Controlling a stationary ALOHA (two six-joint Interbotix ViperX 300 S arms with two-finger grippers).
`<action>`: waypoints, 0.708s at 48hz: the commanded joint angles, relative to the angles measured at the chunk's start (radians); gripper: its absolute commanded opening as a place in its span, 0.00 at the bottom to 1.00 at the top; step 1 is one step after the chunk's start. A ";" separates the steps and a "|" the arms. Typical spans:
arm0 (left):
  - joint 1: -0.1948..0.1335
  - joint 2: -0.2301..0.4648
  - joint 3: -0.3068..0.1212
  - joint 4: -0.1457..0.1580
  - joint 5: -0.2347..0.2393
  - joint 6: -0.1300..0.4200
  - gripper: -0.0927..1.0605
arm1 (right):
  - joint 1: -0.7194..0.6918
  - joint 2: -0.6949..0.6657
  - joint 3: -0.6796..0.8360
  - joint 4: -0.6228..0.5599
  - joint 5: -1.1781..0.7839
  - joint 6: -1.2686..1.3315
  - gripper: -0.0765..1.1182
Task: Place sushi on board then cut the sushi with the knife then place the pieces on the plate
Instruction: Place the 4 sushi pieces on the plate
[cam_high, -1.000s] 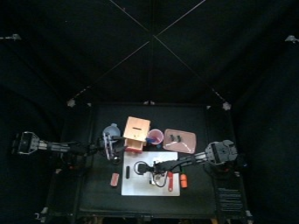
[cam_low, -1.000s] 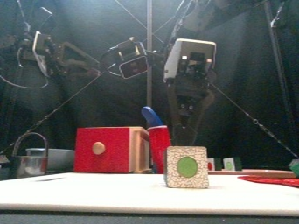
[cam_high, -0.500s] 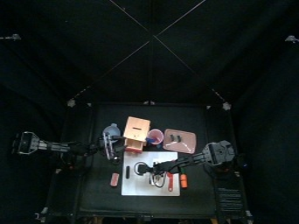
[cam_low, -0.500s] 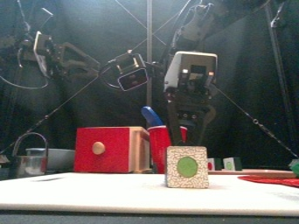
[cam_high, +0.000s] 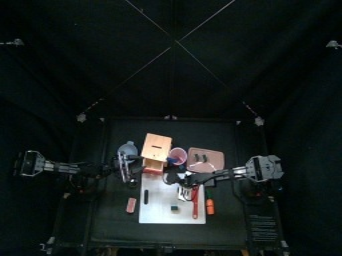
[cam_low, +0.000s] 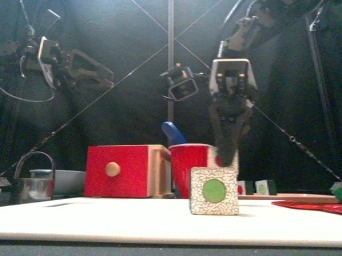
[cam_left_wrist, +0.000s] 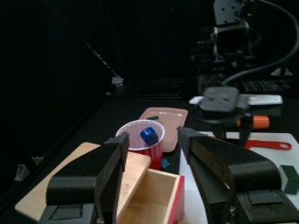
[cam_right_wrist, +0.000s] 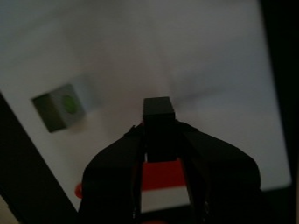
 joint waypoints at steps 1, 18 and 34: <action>0.003 0.000 -0.005 0.000 -0.005 0.002 0.82 | -0.072 -0.170 0.120 -0.026 0.015 0.086 0.57; 0.003 0.000 -0.002 0.002 -0.005 0.002 0.82 | -0.302 -0.472 0.423 -0.163 0.086 0.508 0.58; 0.002 -0.002 0.002 0.011 -0.005 0.002 0.82 | -0.466 -0.380 0.440 -0.350 -0.035 0.658 0.59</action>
